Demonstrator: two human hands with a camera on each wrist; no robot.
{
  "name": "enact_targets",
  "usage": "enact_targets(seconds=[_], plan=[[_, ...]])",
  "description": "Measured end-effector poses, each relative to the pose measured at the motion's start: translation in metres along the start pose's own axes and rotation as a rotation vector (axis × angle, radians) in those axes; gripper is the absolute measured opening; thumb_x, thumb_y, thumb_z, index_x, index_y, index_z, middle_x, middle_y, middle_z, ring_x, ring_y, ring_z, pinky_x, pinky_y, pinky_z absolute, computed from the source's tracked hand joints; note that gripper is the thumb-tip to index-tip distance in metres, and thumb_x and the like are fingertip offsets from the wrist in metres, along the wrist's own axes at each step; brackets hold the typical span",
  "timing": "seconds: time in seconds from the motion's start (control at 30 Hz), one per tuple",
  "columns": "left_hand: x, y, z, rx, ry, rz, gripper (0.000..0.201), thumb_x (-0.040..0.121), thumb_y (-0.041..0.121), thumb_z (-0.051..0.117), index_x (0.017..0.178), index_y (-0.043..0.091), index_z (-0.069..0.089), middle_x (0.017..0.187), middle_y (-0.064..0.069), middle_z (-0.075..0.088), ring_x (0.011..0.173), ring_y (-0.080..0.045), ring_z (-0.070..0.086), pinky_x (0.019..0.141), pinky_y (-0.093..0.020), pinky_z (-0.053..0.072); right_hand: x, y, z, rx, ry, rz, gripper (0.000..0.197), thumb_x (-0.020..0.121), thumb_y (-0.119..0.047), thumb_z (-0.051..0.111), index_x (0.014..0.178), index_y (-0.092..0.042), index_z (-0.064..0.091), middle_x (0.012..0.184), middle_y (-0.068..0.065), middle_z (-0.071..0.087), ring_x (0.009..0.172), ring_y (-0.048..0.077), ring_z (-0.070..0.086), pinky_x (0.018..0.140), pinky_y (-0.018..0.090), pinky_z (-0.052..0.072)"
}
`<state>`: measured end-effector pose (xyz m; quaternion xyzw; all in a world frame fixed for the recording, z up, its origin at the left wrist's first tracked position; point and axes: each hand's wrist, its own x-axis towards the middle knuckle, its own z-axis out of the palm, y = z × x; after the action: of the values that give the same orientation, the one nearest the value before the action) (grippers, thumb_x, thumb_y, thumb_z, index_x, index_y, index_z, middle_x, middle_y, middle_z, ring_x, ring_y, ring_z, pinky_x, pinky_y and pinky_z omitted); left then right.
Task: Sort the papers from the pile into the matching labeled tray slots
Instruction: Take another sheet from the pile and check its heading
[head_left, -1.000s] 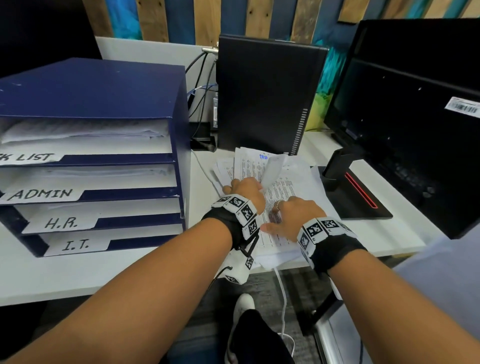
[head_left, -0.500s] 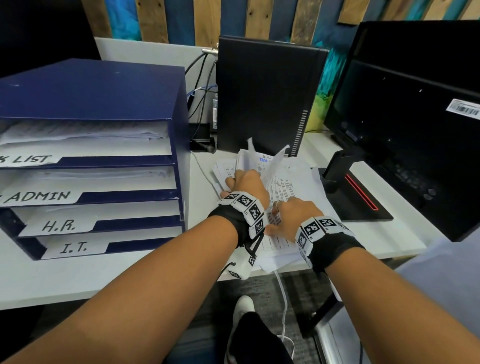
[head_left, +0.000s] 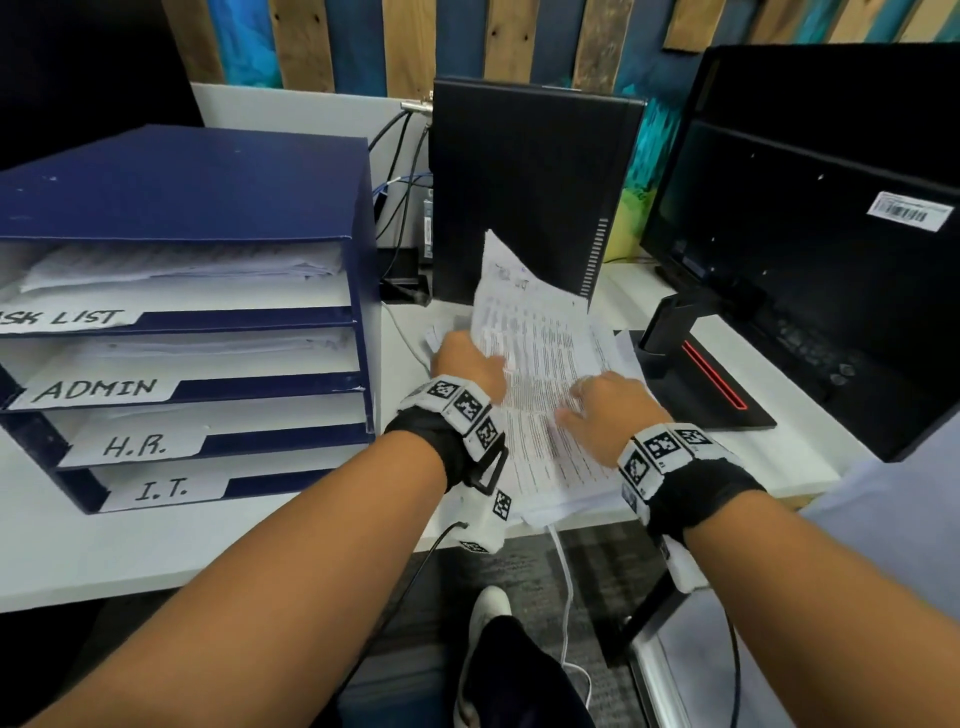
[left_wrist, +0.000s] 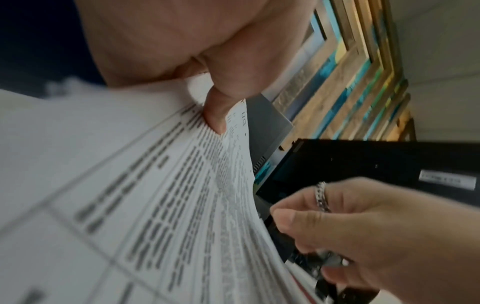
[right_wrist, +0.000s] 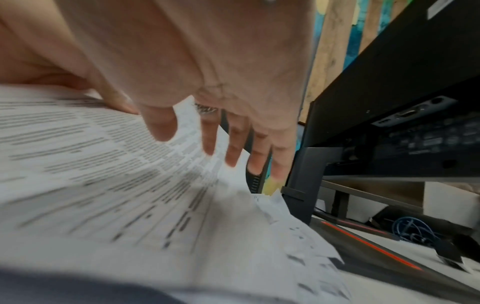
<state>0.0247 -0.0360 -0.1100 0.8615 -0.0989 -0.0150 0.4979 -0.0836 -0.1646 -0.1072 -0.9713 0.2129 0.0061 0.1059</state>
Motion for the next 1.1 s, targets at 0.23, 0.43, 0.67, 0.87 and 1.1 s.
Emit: enact_targets(seconds=[0.23, 0.43, 0.67, 0.87, 1.1], plan=[[-0.047, -0.014, -0.055, -0.317, -0.108, -0.008, 0.030, 0.094, 0.014, 0.063, 0.124, 0.016, 0.064, 0.114, 0.003, 0.067, 0.094, -0.012, 0.063, 0.060, -0.013, 0.045, 0.003, 0.017, -0.022, 0.426, 0.165, 0.221, 0.080, 0.092, -0.049, 0.064, 0.151, -0.007, 0.031, 0.148, 0.015, 0.046, 0.131, 0.035, 0.049, 0.108, 0.045, 0.042], [-0.077, -0.030, -0.081, -0.502, -0.254, -0.083, 0.027, 0.093, 0.010, 0.064, 0.105, 0.033, 0.066, 0.110, 0.005, 0.072, 0.100, -0.015, 0.069, 0.085, -0.036, 0.056, -0.006, 0.009, -0.015, 0.945, 0.110, 0.245, 0.098, 0.074, -0.053, 0.082, 0.149, -0.011, 0.036, 0.142, 0.002, 0.055, 0.127, 0.026, 0.056, 0.109, 0.046, 0.042], [-0.075, -0.044, -0.070, -0.035, -0.112, -0.136, 0.023, 0.087, 0.009, 0.059, 0.110, 0.013, 0.062, 0.105, -0.003, 0.068, 0.080, -0.016, 0.063, 0.065, -0.025, 0.048, -0.022, -0.006, 0.008, 0.526, 0.014, 0.304, 0.068, 0.086, -0.032, 0.076, 0.142, -0.008, 0.046, 0.145, 0.011, 0.050, 0.129, 0.031, 0.052, 0.110, 0.042, 0.043], [-0.080, -0.049, -0.063, 0.067, -0.048, -0.118, 0.018, 0.096, 0.010, 0.051, 0.109, 0.007, 0.064, 0.104, -0.005, 0.067, 0.082, -0.021, 0.058, 0.071, -0.029, 0.047, -0.031, -0.004, 0.018, 0.402, -0.023, 0.261, 0.072, 0.084, -0.025, 0.077, 0.145, -0.013, 0.041, 0.138, 0.007, 0.057, 0.124, 0.026, 0.056, 0.103, 0.036, 0.047], [-0.103, -0.054, -0.072, -0.214, 0.009, -0.033, 0.022, 0.099, 0.012, 0.054, 0.119, 0.017, 0.059, 0.109, 0.005, 0.064, 0.085, -0.009, 0.060, 0.068, -0.024, 0.051, -0.037, 0.008, 0.002, 0.758, 0.174, 0.242, 0.090, 0.082, -0.030, 0.082, 0.153, -0.005, 0.032, 0.147, 0.014, 0.051, 0.132, 0.030, 0.052, 0.103, 0.035, 0.042]])
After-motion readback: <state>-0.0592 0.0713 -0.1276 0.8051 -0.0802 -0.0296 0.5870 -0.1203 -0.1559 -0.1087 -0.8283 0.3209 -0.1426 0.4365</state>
